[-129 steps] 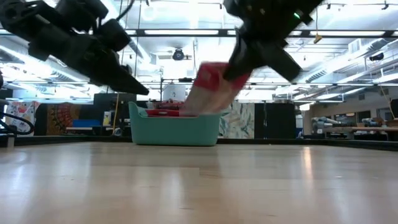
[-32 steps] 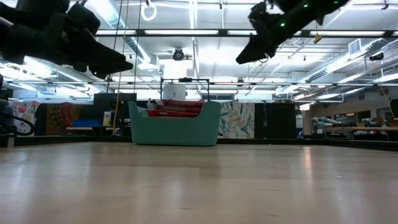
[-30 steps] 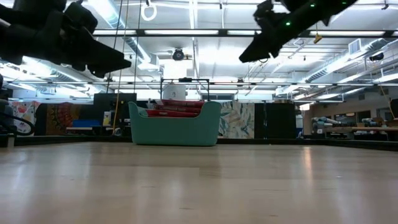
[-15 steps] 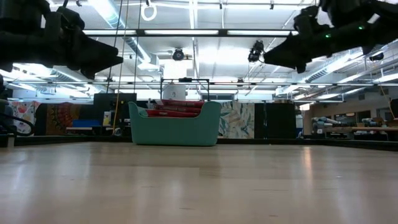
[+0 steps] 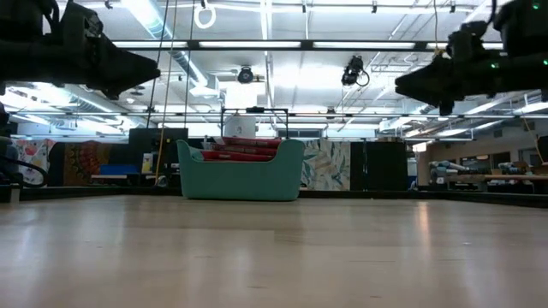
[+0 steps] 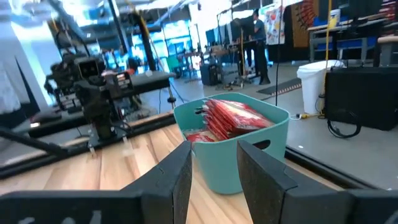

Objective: Sort popcorn bags into baskets
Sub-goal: Return to home position

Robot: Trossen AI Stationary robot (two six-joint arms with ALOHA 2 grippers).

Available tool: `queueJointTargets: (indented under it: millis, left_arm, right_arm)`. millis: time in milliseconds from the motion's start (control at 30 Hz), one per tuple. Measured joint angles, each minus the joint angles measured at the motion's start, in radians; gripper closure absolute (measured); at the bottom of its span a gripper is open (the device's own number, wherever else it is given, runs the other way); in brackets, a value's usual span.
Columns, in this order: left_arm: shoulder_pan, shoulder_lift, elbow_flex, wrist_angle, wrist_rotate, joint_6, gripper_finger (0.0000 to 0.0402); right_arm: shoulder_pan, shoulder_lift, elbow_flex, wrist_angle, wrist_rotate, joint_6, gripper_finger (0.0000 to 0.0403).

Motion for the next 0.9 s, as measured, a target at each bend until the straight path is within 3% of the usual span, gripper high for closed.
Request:
queueJointTargets:
  millis: [267, 400, 567, 900]
  left_arm:
    - [0.0, -0.161, 0.0, -0.142, -0.008, 0.004, 0.0292]
    - [0.0, -0.244, 0.0, -0.202, -0.038, 0.029, 0.0315]
    - [0.0, -0.246, -0.001, -0.222, -0.038, 0.032, 0.0347]
    - [0.0, -0.244, -0.001, -0.236, -0.045, 0.064, 0.0374]
  right_arm:
    - [-0.032, -0.159, -0.046, -0.077, -0.007, 0.054, 0.0271]
    - [-0.032, -0.188, -0.046, -0.082, -0.073, 0.026, 0.0271]
    - [-0.03, -0.188, -0.046, -0.093, -0.119, 0.015, 0.0271]
    - [-0.029, -0.187, -0.046, -0.098, -0.058, 0.051, 0.027]
